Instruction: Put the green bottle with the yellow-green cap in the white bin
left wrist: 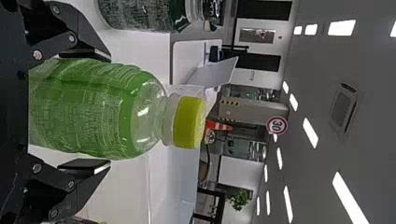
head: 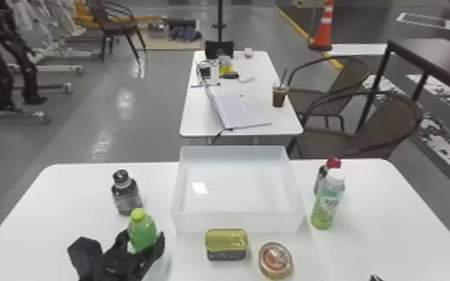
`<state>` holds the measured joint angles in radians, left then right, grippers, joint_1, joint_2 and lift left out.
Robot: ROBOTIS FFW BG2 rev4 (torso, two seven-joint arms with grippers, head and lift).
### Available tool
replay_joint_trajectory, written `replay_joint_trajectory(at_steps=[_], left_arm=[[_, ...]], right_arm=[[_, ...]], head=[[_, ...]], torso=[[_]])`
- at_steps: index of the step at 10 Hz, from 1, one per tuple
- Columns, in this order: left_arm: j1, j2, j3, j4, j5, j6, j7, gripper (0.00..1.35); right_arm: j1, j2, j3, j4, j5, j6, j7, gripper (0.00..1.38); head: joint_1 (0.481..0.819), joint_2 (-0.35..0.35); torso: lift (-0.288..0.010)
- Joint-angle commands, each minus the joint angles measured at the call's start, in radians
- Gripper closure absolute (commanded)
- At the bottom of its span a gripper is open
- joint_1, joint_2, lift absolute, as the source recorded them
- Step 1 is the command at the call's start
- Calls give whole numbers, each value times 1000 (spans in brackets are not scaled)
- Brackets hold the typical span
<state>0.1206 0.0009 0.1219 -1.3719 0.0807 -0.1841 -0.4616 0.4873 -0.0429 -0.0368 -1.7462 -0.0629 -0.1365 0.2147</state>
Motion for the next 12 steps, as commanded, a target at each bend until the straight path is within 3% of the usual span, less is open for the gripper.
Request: replay_joint_trajectory(at_steps=[1, 4, 7, 9, 12], left_arm=[[2, -3, 5, 1, -1, -3, 0, 627], [13, -3, 5, -18, 8, -6, 0, 627], [24, -3, -21, -159, 44, 29, 1, 627], [-13, -3, -80, -217, 103, 46, 5, 627], [-113, 48, -214, -210, 156, 81, 23, 627]], right_arm=[[1, -2, 0, 1, 0, 0, 0, 99], [1, 0, 2, 1, -2, 0, 0, 101], [1, 0, 0, 1, -2, 0, 0, 101], [-1, 0, 3, 5, -8, 0, 0, 102], [-16, -2, 14, 14, -8, 0, 0, 102]], head=[[549, 0], [549, 0], [549, 0], [549, 0], [549, 0]], torso=[[-100], [-100], [-100], [-100], [-100]])
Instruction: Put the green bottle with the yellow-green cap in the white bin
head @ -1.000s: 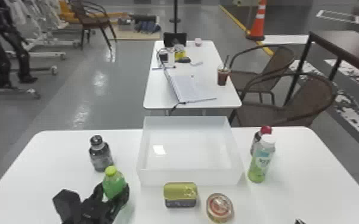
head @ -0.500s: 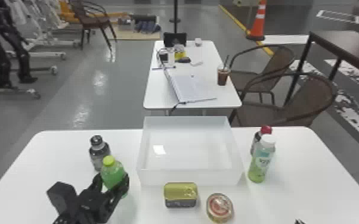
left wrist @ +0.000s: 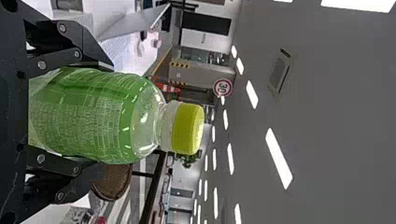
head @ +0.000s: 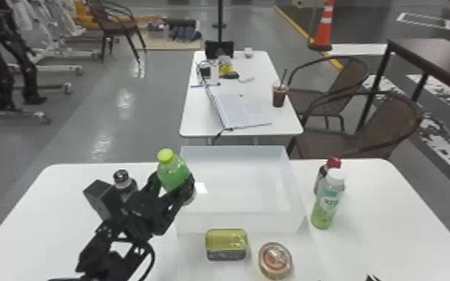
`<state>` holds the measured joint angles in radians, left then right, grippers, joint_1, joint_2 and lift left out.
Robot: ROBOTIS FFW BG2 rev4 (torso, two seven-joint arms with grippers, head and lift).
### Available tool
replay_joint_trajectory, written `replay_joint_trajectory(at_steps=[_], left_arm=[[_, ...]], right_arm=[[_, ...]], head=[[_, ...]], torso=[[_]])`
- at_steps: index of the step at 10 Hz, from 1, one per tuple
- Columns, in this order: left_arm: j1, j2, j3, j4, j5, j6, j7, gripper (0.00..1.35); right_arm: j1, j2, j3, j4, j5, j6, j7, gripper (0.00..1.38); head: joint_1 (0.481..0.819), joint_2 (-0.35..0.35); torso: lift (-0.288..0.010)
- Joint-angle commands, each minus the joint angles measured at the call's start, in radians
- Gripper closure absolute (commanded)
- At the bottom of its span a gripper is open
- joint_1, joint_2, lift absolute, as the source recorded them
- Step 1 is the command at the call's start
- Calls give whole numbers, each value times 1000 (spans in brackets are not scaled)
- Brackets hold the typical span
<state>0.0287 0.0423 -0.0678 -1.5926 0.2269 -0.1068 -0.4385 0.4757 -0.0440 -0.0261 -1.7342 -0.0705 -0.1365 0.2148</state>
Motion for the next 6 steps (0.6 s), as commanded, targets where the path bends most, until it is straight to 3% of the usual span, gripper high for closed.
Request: replay_joint_trajectory(at_steps=[1, 4, 6], left_arm=[[-65, 7, -60, 39, -21, 2, 0, 627], [-174, 28, -122, 131, -135, 13, -11, 627], [-237, 13, -136, 238, -270, 18, -17, 627]], right_arm=[[-8, 0, 5, 5, 0, 0, 0, 102], [-17, 0, 11, 13, -2, 0, 0, 102], [-17, 0, 11, 15, -2, 0, 0, 102]], head=[[549, 0], [549, 0], [549, 0]], torso=[[-100], [-100], [-100]])
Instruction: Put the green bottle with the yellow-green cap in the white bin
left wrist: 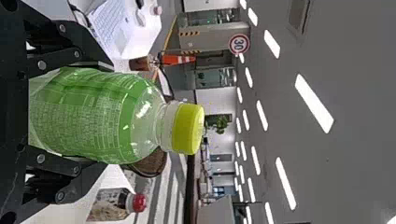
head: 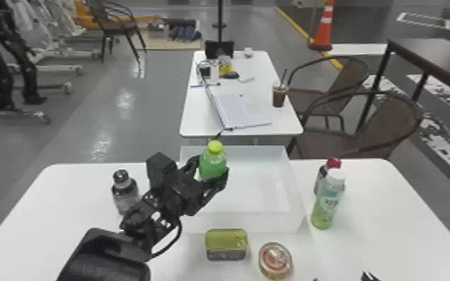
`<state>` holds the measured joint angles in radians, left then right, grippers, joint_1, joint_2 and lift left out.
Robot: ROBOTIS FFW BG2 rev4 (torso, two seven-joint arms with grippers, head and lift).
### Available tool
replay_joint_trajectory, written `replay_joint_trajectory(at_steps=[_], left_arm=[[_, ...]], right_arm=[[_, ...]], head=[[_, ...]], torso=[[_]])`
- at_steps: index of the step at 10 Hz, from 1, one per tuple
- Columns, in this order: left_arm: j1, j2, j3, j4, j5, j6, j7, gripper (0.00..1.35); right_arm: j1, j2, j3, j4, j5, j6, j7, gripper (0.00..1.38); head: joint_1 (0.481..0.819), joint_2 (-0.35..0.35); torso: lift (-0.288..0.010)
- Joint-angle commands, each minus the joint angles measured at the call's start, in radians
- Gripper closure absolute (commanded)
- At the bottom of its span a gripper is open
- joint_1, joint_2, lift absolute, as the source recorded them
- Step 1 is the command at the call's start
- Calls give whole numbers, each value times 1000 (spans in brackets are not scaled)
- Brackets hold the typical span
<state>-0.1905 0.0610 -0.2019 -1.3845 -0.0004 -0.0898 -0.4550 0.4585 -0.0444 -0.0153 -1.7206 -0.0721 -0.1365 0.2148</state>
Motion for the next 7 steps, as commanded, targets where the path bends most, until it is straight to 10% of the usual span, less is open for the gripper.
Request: replay_joint_trajectory(at_steps=[1, 5, 7], left_arm=[[-50, -15, -8, 101, -81, -7, -1, 627], [-79, -12, -11, 153, -173, -47, 12, 82], [-44, -12, 22, 97, -168, -57, 10, 117]], right_arm=[[-1, 0, 0, 3, 0, 0, 0, 102], [-3, 0, 0, 4, -3, 0, 2, 102], [-1, -2, 0, 4, -5, 0, 0, 102]], head=[[549, 0], [549, 0], [549, 0]], torso=[[-100], [-100], [-100]])
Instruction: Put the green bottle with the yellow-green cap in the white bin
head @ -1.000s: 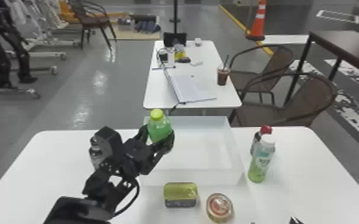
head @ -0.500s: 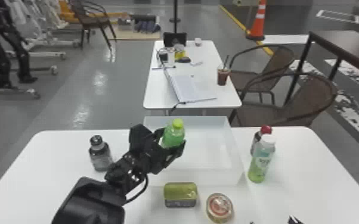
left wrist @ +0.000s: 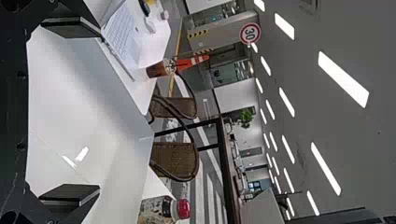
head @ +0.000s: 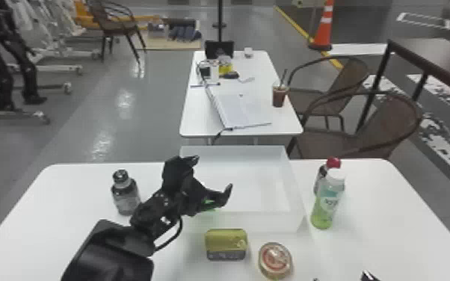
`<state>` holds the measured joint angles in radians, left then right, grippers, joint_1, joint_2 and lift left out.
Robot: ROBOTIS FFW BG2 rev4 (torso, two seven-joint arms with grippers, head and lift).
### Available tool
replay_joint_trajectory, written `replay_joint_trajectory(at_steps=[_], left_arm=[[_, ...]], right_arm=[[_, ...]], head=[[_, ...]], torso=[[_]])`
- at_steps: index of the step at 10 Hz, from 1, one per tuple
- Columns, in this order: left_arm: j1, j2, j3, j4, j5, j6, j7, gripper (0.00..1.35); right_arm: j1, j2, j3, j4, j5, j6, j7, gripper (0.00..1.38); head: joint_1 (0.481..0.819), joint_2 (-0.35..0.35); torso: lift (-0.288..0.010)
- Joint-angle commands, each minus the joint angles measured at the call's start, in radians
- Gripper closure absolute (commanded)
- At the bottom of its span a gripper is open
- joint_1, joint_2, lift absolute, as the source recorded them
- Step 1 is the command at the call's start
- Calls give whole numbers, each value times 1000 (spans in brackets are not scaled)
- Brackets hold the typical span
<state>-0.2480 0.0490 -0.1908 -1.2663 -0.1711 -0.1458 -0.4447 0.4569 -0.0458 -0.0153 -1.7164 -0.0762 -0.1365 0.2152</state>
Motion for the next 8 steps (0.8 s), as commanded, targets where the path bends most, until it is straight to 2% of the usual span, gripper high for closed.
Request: replay_joint_trajectory(at_steps=[1, 3, 4, 5, 6, 8], left_arm=[[47, -1, 36, -62, 18, 6, 0, 117], [139, -9, 88, -179, 28, 14, 0, 117], [188, -20, 117, -226, 36, 12, 0, 117], [247, -43, 154, -269, 39, 9, 0, 119], [300, -52, 192, -306, 50, 2, 0, 119], [415, -52, 283, -384, 87, -5, 1, 119]], right_arm=[[0, -2, 0, 0, 0, 0, 1, 102], [2, -3, 0, 0, -2, 0, 0, 102], [2, -3, 0, 0, -2, 0, 0, 102], [3, -3, 0, 0, -2, 0, 1, 102], [5, -3, 0, -2, -2, 0, 0, 102], [8, -5, 0, -5, 0, 0, 0, 102]], head=[[549, 0], [549, 0], [549, 0], [549, 0], [549, 0], [549, 0]], torso=[[-100], [-100], [-100], [-100], [-100], [-100]])
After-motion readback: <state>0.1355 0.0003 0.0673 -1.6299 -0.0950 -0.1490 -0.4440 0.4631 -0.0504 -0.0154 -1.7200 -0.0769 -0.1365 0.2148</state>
